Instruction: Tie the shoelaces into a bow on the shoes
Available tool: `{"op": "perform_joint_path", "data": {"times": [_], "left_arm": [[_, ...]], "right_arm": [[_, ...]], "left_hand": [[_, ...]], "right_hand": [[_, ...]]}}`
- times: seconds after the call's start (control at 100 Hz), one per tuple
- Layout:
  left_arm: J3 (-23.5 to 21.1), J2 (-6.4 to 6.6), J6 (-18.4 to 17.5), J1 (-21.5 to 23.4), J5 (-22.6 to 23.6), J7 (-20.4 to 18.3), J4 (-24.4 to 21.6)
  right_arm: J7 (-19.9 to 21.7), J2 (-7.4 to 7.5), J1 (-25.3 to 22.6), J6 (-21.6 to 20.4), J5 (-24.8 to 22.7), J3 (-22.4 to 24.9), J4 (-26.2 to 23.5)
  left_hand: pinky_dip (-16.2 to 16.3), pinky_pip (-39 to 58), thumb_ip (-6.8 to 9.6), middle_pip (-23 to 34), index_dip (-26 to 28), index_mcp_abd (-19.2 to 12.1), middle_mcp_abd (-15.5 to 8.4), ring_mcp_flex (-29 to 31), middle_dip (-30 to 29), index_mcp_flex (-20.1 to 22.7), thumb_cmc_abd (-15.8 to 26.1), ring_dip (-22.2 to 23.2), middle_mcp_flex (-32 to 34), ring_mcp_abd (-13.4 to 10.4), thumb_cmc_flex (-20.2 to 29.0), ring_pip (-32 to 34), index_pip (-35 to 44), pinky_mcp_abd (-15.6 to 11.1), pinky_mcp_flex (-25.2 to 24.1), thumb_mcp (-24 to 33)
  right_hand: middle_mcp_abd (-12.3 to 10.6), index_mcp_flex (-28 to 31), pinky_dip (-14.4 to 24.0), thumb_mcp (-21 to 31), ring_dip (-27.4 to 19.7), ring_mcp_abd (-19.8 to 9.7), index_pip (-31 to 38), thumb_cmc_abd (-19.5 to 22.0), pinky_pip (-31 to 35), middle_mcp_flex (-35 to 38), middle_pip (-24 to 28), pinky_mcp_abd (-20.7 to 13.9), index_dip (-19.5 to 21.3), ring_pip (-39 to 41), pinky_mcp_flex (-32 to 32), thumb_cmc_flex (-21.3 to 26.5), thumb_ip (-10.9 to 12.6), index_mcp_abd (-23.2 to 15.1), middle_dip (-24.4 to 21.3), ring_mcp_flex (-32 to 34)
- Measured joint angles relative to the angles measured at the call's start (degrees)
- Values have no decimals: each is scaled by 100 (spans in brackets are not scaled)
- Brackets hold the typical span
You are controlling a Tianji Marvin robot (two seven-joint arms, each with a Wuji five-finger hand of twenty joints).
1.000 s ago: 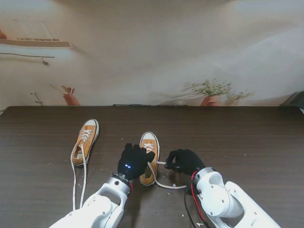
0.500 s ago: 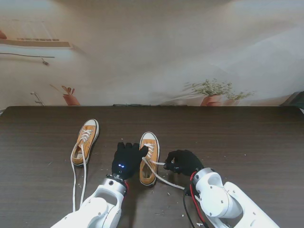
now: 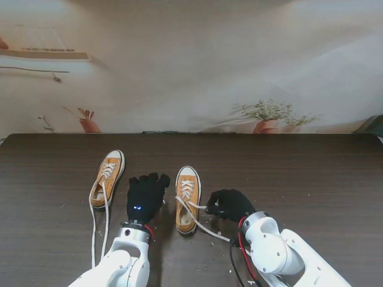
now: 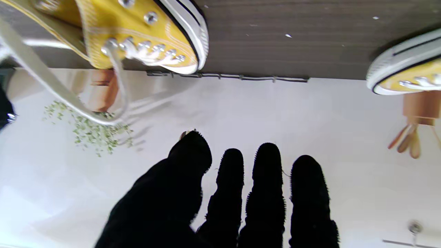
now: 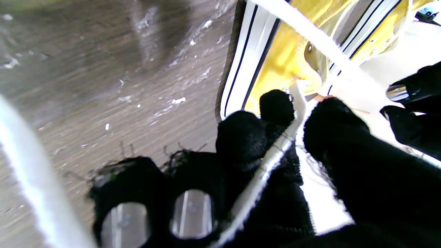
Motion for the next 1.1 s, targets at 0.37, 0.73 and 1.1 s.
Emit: {"op": "perform_joint_path", "data": {"times": [0.37, 0.73, 1.1], "left_arm": [[-652, -68, 289, 432, 52, 556, -94], [-1157, -111, 507, 759, 173, 878, -227], [-1617, -106, 497, 929, 214, 973, -287]], "right_arm": [[5, 2, 61, 0, 0, -88, 39], [13, 2, 113, 10, 5, -189, 75], [10, 0, 150, 21, 13, -241, 98]], "left_hand": [[-1, 0, 3, 3, 0, 274, 59, -132, 0, 6, 0, 0, -1, 66, 53, 51, 5, 0, -59, -4], [1, 62, 54, 3, 0, 275, 62, -132, 0, 9, 0, 0, -1, 73, 53, 61, 5, 3, -59, -4], [13, 65, 126, 9, -14, 275, 63, -134, 0, 103, -74, 0, 1, 77, 52, 61, -68, 119, -108, 30]], "right_hand": [[0, 0, 0, 0, 0, 0, 0, 0, 0, 0, 0, 0, 0, 0, 0, 0, 0, -1, 0, 0], [0, 0, 0, 0, 0, 0, 0, 1, 0, 0, 0, 0, -1, 0, 0, 0, 0, -2, 0, 0], [0, 0, 0, 0, 0, 0, 1, 1, 1, 0, 0, 0, -1, 0, 0, 0, 0, -4, 1, 0]]}}
